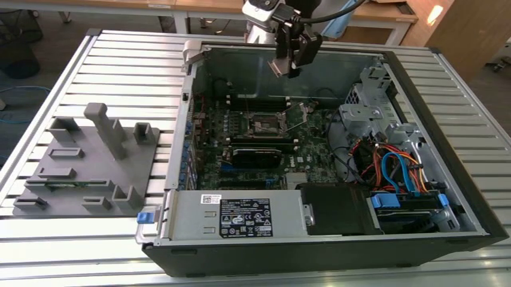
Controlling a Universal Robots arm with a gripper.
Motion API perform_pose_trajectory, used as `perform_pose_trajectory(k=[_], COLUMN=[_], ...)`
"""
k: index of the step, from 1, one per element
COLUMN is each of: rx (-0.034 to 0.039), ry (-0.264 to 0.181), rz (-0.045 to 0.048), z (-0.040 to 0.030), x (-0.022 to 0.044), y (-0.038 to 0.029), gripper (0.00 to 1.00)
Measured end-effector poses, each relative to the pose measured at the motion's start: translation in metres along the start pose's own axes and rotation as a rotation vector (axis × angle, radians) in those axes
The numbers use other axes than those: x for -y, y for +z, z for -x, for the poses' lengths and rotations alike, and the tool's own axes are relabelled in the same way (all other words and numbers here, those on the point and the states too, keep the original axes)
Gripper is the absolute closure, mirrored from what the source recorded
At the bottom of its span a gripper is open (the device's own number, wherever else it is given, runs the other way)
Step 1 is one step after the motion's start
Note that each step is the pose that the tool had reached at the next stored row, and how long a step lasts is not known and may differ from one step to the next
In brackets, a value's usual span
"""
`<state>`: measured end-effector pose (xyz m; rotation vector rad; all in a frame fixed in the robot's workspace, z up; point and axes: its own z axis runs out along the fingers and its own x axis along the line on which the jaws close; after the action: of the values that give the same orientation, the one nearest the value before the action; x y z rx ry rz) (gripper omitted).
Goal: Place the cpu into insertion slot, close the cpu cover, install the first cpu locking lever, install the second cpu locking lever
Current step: 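Place the cpu into insertion slot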
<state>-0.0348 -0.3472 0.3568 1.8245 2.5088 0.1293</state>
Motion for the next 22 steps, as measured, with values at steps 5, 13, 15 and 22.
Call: perform_pose_trajectory(k=[5,13,15,22], rx=[0.0007,0.0022,0.0027,0.0038], ry=[0.008,0.025,0.03,0.042], rz=[0.0002,0.0005,0.0007,0.0008], z=[0.0,0.0,0.0,0.0], x=[0.0,0.0,0.0,0.0], y=[0.0001,0.0001,0.0002,0.0002], gripper=[0.46,0.46,0.46,0.46])
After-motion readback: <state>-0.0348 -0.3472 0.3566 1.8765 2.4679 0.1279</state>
